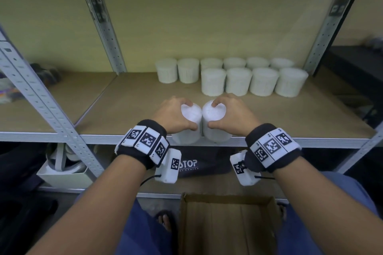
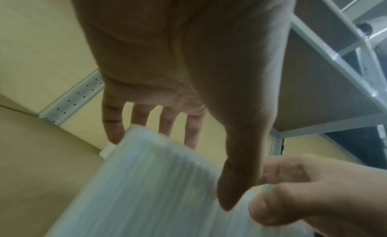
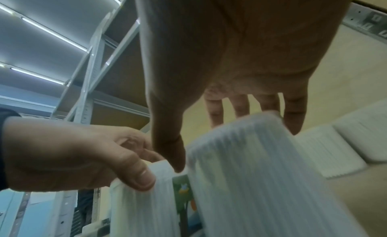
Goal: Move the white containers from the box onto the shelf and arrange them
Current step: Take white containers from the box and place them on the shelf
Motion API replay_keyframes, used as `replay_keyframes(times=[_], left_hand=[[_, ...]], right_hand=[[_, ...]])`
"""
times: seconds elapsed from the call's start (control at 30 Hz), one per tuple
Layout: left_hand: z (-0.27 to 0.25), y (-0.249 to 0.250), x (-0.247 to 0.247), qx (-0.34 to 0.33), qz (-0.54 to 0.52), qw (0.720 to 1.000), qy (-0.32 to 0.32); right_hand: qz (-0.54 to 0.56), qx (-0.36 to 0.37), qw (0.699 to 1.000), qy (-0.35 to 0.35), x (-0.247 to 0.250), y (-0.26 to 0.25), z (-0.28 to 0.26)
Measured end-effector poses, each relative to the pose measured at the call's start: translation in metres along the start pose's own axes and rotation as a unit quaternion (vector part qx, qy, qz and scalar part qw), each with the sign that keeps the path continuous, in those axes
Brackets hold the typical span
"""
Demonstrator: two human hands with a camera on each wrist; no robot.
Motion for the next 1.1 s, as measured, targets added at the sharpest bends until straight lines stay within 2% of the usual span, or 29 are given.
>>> replay_keyframes(times=[0.37, 0.53, 0.7, 1.1], left_hand=[[0.007, -0.003, -0.006, -0.003, 0.02, 1.0, -0.005], [-0.008, 0.002, 0.002, -0.026, 0.05, 0.998, 0.031], [-0.015, 0.005, 0.003, -0.052, 0.057, 0.996, 0.045], [0.013, -0.018, 0.02, -0.03, 0.047, 0.997, 0.058]], right_hand=[[0.003, 0.007, 1.0, 0.001, -0.007, 0.009, 0.003], [-0.017, 0.024, 0.999, 0.041, 0.003, 0.004, -0.012], [-0.042, 0.035, 0.998, 0.018, 0.002, -0.002, -0.013], [-0.066, 0.067, 0.995, 0.012, -0.003, -0.021, 0.03]])
Point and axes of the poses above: each hand's wrist, its own z-axis towards the middle knuckle, its own x-axis out of the back of the hand, y = z × x, the point moved 10 cm from there along z, towards the middle knuckle, and after that the axes turned 6 degrees about -y, right-handed, at the moved point
